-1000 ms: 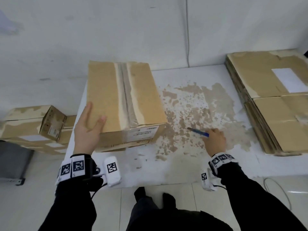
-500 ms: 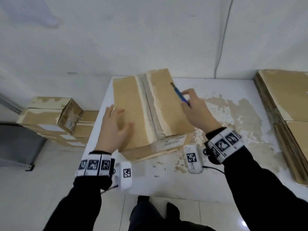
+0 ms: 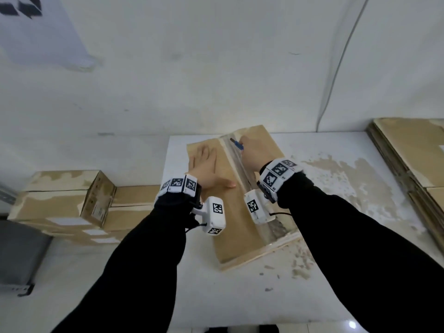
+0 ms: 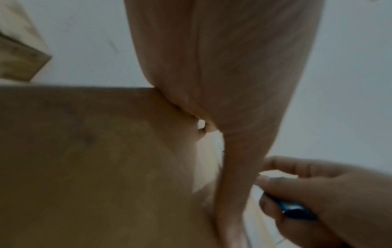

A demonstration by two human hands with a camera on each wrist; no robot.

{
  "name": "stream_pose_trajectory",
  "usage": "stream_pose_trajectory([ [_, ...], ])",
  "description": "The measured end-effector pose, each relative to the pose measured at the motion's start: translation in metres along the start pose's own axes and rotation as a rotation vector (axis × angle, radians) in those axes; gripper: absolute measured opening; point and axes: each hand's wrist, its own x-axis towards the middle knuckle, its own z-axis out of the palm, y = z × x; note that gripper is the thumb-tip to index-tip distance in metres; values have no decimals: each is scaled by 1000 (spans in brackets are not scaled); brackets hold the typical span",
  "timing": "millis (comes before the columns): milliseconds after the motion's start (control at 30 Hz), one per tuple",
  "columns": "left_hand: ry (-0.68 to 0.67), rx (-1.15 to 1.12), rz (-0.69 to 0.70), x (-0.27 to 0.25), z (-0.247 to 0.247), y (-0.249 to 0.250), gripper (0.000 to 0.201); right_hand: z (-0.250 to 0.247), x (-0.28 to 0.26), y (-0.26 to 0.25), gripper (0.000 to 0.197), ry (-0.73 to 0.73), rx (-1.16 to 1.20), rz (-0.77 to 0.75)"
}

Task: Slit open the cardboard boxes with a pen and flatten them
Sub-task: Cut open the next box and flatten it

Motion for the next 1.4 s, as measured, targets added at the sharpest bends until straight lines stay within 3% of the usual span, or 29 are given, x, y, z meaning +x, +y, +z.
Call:
stream_pose_trajectory([
  [333, 8, -29, 40, 3, 5, -7, 123, -6, 11, -31, 32, 18, -248, -38],
  [600, 9, 2, 13, 8, 7, -6, 123, -6, 6, -36, 33, -106, -321, 6],
  [833, -4, -10, 29, 6, 3, -5, 124, -1, -87, -8, 30, -209, -160, 104],
  [1033, 3, 5, 26, 6, 4, -5, 121, 19, -192, 26, 24, -173, 4, 185],
  [1133, -15, 4, 29, 4, 3, -4, 118, 30, -220, 36, 22, -111, 98, 228],
  [1233, 8, -21, 87, -5, 1, 1, 96, 41, -227, 44, 25, -34, 141, 241],
  [1333, 30, 66, 381, -24, 2, 16, 40, 49, -233, 48, 29, 29, 244, 244],
  [1400, -106, 222, 572, -38, 7, 30, 36, 51, -235, 51, 32, 52, 334, 256],
])
